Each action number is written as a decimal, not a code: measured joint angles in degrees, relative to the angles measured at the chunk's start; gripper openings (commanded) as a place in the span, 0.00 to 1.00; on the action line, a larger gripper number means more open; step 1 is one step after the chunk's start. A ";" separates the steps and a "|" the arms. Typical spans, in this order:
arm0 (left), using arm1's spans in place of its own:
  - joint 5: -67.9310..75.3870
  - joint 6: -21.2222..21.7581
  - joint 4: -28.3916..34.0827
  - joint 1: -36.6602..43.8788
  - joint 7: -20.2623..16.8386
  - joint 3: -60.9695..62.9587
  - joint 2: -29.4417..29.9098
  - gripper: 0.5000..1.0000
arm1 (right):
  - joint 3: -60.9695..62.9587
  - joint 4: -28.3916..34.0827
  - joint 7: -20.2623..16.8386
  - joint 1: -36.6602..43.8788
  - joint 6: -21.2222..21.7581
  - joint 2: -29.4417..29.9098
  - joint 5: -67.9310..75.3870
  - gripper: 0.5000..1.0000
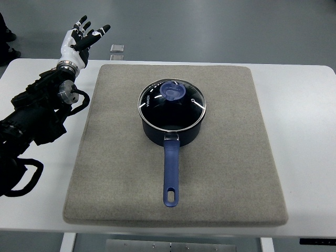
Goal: Open pot lid and place left with left hand
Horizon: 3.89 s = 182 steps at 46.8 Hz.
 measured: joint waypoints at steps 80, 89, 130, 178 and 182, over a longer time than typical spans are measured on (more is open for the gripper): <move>60.87 -32.52 -32.51 -28.89 -0.61 18.89 19.38 0.95 | 0.00 0.00 0.00 0.01 0.00 0.00 0.00 0.83; 67.61 -32.70 -38.86 -29.04 -3.17 18.88 21.28 0.95 | 0.00 0.00 0.01 0.00 0.00 0.00 0.00 0.83; 101.35 -31.81 -46.61 -28.92 -14.54 23.33 22.39 0.87 | 0.00 0.00 0.00 0.00 0.00 0.00 0.00 0.83; 101.82 -31.55 -47.25 -28.93 -14.52 25.91 20.39 0.88 | 0.00 0.00 0.00 0.00 0.01 0.00 0.00 0.83; 101.80 -31.55 -47.53 -29.34 -14.52 27.37 20.39 0.88 | 0.00 0.00 0.00 0.00 0.01 0.00 0.00 0.83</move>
